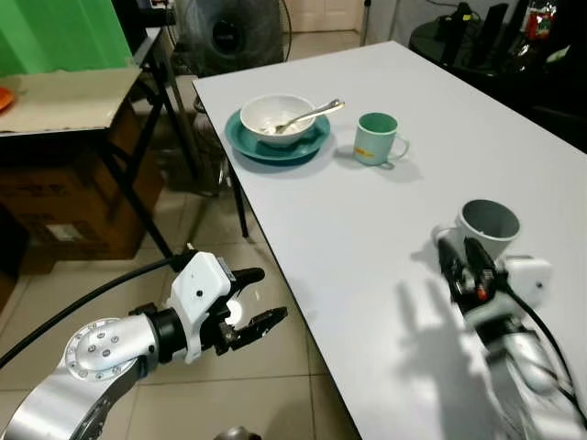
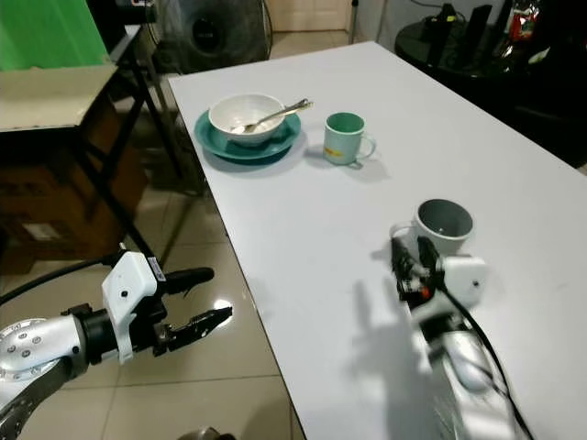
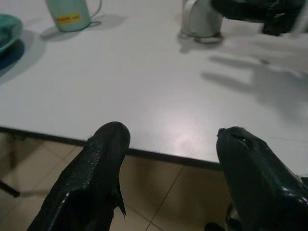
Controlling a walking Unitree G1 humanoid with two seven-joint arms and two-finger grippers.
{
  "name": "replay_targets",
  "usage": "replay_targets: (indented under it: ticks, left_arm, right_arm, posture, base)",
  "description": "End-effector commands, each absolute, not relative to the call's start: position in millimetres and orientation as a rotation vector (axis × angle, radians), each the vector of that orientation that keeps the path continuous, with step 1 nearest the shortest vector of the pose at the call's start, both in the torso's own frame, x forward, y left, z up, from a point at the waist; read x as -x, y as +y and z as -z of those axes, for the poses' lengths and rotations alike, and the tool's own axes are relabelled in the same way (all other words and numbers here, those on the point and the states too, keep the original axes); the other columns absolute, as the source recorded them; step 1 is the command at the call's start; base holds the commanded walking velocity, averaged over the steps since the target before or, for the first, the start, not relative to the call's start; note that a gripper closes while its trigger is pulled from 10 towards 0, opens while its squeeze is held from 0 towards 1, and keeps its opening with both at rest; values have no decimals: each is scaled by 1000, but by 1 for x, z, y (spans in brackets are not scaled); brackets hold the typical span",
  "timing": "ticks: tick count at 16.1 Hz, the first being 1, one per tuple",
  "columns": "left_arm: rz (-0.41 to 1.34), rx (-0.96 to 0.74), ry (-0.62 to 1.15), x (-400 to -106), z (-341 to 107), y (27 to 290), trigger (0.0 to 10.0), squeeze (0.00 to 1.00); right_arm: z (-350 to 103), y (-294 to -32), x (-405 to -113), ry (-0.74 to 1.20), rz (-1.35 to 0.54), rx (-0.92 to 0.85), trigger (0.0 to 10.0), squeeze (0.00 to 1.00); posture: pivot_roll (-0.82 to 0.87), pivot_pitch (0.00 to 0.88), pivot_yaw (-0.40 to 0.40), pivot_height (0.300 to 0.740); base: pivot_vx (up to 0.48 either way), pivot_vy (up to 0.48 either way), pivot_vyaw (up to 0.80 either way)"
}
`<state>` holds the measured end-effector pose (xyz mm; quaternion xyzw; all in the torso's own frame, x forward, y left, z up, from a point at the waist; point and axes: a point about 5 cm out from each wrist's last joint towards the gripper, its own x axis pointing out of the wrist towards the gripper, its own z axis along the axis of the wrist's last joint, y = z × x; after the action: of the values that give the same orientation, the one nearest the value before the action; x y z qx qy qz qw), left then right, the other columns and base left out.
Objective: Setting the table
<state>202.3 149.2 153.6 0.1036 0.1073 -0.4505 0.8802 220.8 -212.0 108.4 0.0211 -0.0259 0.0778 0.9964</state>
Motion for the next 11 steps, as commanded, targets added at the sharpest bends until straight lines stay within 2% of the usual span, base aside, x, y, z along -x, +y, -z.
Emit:
replay_targets:
  ticks: [1, 2, 5, 6, 9, 11]
  left_arm:
    - [924, -201, 225, -202, -153, 152, 10000, 0]
    - [881, -168, 204, -203, -154, 152, 10000, 0]
    - [696, -156, 179, -209, -154, 157, 10000, 0]
    - [499, -149, 119, -211, -160, 158, 10000, 0]
    - [350, -125, 41, -211, -171, 156, 10000, 0]
    - [326, -126, 20, -214, -175, 154, 10000, 0]
  right_arm:
    - [-122, -204, -215, -63, -259, -58, 10000, 1000]
    - [-132, -199, -206, -36, -336, -77, 10000, 1000]
    - [-148, -191, -207, -25, -355, -73, 10000, 1000]
    - [-158, -177, -213, -60, -329, -140, 10000, 1000]
    - [-162, -160, -220, -66, -284, -256, 10000, 1000]
    - [-164, -154, -224, -44, -261, -315, 10000, 1000]
  posture:
    - [-65, 27, 71, 740]
    - [-76, 25, 73, 740]
    - [-83, 22, 61, 740]
    - [-72, 15, 47, 740]
    - [-50, 11, 28, 740]
    - [-44, 11, 20, 740]
  base:
    - [0, 0, 0]
    - [0, 0, 0]
    - [0, 0, 0]
    - [0, 0, 800]
    - [0, 0, 800]
    - [0, 0, 0]
